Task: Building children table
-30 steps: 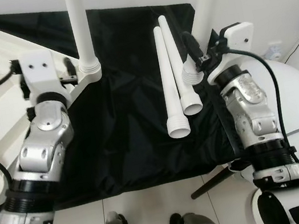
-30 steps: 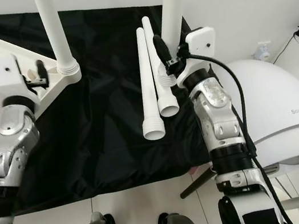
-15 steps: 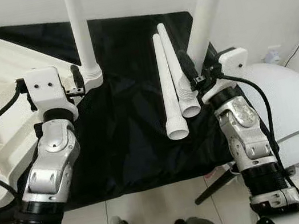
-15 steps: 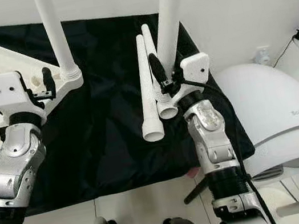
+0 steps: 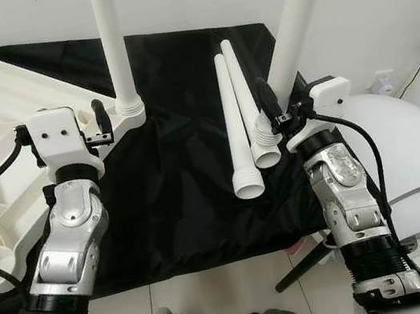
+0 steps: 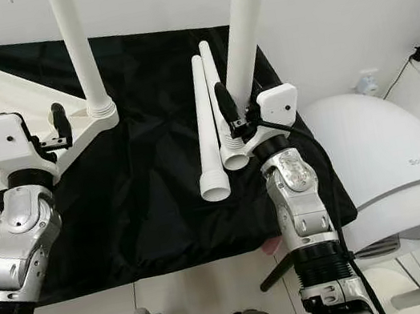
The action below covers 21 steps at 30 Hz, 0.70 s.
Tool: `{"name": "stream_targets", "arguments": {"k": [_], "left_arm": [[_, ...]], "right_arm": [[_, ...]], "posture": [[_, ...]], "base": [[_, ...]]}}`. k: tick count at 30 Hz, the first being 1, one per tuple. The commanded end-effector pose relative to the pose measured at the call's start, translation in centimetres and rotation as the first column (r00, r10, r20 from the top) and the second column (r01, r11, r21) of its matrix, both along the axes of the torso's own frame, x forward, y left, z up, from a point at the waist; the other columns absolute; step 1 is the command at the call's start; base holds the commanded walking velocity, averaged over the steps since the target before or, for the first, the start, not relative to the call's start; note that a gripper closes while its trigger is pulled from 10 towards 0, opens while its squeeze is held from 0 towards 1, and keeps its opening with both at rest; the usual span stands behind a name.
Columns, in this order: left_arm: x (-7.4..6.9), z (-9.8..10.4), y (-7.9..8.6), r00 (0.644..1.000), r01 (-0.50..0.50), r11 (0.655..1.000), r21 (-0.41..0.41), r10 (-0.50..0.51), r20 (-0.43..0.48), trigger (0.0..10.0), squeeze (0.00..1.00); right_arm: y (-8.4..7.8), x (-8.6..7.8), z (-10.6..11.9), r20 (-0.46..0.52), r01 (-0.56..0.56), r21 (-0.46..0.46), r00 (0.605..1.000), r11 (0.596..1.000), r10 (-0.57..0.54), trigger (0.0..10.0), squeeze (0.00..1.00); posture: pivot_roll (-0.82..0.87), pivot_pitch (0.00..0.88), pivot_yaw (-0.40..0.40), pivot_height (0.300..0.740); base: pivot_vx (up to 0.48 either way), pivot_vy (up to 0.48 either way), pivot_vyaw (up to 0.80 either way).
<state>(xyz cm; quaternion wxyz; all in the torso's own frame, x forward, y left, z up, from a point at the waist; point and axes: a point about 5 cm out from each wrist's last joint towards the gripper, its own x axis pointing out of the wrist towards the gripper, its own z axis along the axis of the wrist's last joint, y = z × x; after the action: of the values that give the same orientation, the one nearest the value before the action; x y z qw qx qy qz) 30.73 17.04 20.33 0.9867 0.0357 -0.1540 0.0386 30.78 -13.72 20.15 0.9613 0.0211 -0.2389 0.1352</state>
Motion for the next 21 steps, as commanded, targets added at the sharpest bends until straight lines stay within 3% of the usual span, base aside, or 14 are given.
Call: {"name": "stream_targets", "arguments": {"k": [1, 15, 21], "left_arm": [[0.1, 0.24, -1.01, 0.992, 0.122, 0.991, 0.059, -0.123, 0.003, 10.0, 0.0], [0.37, 0.52, -1.09, 0.992, 0.129, 0.99, 0.05, -0.13, 0.002, 10.0, 0.0], [0.62, 0.41, -1.45, 0.99, 0.139, 0.989, 0.045, -0.139, -0.012, 10.0, 0.0]], "right_arm": [[-0.2, 0.03, 0.26, 0.022, 0.018, -0.003, 1.0, 1.0, -0.018, 10.0, 0.0], [-0.47, 0.1, 0.41, 0.026, 0.041, -0.011, 0.999, 0.999, -0.04, 10.0, 0.0], [-0.77, 0.0, 0.36, 0.026, 0.054, -0.017, 0.998, 0.998, -0.053, 10.0, 0.0]], "posture": [[0.08, 0.035, -0.06, 0.74], [0.07, 0.05, -0.057, 0.74], [0.06, 0.054, -0.054, 0.74]], "base": [[0.0, 0.0, 0.0], [0.0, 0.0, 0.0], [0.0, 0.332, 0.0]]}}
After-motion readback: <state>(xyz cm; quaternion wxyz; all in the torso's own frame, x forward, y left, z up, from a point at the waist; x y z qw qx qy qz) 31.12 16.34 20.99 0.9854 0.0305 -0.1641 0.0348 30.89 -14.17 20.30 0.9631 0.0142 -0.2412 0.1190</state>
